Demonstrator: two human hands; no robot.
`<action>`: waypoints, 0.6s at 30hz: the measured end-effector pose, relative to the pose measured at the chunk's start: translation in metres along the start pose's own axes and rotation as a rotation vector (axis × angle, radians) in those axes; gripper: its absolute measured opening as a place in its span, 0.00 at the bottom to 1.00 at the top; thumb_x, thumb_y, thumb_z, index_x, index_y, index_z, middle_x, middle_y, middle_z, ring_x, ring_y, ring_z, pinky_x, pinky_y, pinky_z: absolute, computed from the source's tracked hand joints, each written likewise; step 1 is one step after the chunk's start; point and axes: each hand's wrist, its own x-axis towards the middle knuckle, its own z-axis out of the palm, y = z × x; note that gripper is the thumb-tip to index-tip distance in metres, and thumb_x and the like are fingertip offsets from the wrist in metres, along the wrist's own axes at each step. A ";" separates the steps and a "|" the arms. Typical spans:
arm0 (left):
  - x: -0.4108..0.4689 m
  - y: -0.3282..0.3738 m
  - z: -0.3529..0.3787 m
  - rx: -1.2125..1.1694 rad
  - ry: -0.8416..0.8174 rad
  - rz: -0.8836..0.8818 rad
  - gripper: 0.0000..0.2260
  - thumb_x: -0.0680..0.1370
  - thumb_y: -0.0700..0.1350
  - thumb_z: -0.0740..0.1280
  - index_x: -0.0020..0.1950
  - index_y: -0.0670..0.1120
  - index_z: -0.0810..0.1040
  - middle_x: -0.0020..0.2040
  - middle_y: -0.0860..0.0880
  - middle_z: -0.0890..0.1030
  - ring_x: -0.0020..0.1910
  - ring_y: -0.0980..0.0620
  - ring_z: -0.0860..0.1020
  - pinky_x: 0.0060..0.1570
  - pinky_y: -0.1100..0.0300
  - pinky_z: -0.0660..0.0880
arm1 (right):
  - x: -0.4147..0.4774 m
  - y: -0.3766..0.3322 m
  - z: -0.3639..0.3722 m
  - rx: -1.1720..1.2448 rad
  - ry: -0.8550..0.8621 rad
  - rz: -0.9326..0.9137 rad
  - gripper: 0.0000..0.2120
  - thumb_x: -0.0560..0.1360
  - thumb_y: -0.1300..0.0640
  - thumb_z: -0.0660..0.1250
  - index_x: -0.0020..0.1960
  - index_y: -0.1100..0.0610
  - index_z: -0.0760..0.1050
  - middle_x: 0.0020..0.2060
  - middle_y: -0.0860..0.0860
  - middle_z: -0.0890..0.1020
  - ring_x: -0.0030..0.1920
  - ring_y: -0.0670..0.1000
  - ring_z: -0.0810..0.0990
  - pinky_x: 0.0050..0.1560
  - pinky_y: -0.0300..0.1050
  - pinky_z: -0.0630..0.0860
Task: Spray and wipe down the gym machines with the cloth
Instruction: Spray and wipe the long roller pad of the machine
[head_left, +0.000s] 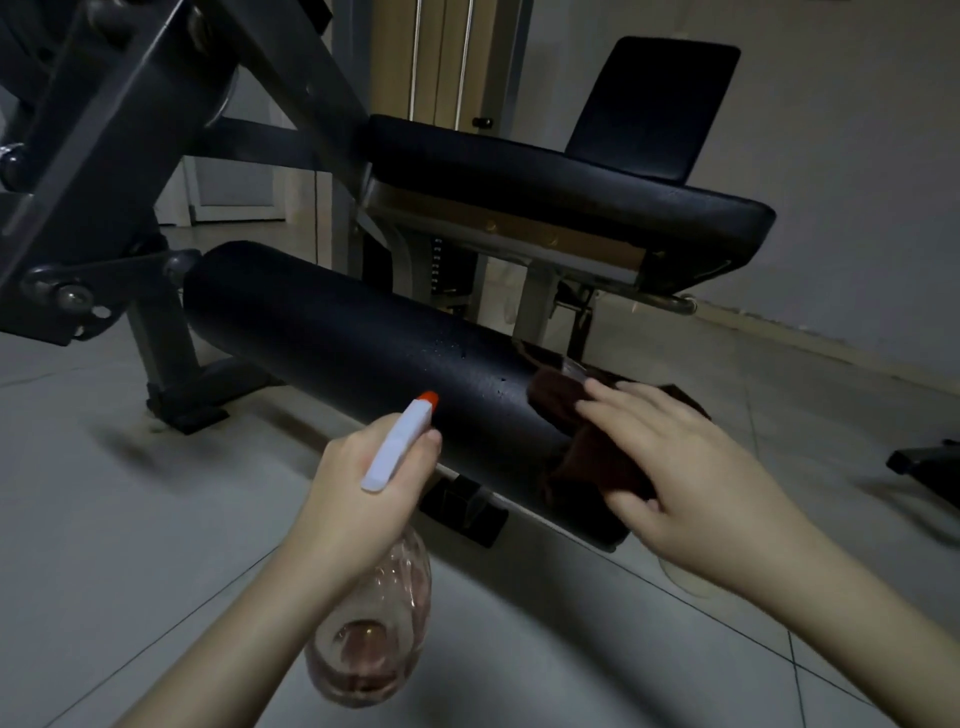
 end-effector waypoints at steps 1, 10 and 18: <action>0.000 0.000 0.000 -0.006 0.006 0.007 0.23 0.72 0.58 0.60 0.47 0.38 0.78 0.46 0.38 0.81 0.44 0.41 0.79 0.48 0.41 0.75 | -0.005 0.000 0.001 0.006 -0.004 0.005 0.31 0.68 0.45 0.60 0.69 0.53 0.69 0.68 0.50 0.71 0.68 0.55 0.70 0.66 0.49 0.65; 0.004 -0.004 -0.003 -0.008 0.028 0.013 0.23 0.72 0.56 0.60 0.47 0.36 0.78 0.40 0.38 0.80 0.40 0.42 0.78 0.41 0.43 0.74 | 0.068 -0.035 0.020 -0.119 0.050 -0.024 0.23 0.68 0.54 0.66 0.60 0.63 0.75 0.60 0.63 0.77 0.53 0.65 0.79 0.53 0.57 0.76; 0.010 -0.010 -0.008 -0.010 0.043 -0.008 0.25 0.71 0.59 0.59 0.49 0.37 0.78 0.43 0.39 0.82 0.42 0.43 0.80 0.46 0.41 0.76 | 0.139 -0.052 0.020 0.095 0.021 0.024 0.20 0.77 0.44 0.59 0.66 0.51 0.69 0.60 0.49 0.76 0.57 0.53 0.76 0.52 0.47 0.74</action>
